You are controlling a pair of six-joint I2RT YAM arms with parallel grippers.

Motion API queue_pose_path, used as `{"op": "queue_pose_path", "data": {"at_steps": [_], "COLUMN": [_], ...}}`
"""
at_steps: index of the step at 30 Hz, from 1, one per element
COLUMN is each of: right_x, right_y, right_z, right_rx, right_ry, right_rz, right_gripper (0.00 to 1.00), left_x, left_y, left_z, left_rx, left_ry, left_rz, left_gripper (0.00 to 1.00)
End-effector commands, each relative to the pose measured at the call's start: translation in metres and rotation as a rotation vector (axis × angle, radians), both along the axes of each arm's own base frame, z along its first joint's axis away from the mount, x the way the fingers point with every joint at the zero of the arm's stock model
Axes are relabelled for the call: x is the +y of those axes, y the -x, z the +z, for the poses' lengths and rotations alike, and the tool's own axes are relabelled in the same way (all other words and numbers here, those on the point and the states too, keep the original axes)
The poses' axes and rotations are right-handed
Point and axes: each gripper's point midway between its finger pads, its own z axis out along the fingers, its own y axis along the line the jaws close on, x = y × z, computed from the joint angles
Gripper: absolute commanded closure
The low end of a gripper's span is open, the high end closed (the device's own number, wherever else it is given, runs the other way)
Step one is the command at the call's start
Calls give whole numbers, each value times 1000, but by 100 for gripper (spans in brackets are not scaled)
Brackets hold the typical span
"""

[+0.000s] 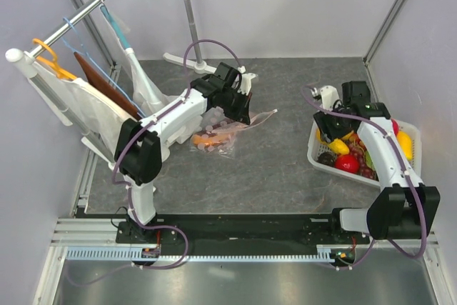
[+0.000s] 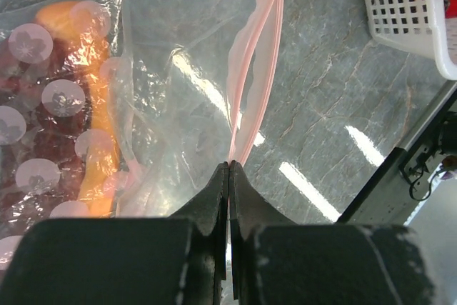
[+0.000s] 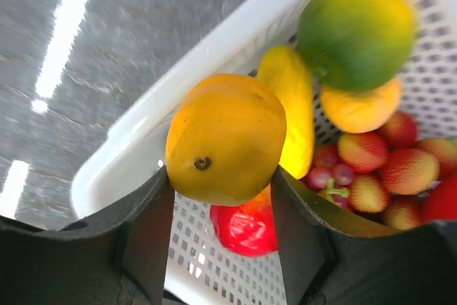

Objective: Place the food in the zip-top bag and seal the zipper
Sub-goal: Pick up the fake fruit from the bin.

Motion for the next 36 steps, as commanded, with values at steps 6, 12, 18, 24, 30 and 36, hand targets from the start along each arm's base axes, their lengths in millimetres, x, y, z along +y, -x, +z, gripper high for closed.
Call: {"op": "queue_pose_path", "data": {"at_steps": [6,12,18,24,30,36], "right_x": [90,113,139,173,196,214], "right_y": [-39,-59,-67,-64,-69,-76], "right_z": [133,166,185,182,176,153], "right_rx": [-230,-326,-416,-416,-427,-355], "right_ry": [-539,-631,-700,-784,-799,-866], "right_rz": [59,99,137,138,144,72], "right_gripper": [70,72,72,72,73,72], "left_x": [-22,-21,3,1,8,11], "left_y": [5,6,-25,-17,-22,-17], "left_z": [42,48,65,70,56,47], "left_rx": [42,89,-51,49,111,287], "left_ry": [145,173,114,176,172,309], "left_rz": [-11,13,233,294,351,316], "left_gripper": [98,98,98,98,98,98]}}
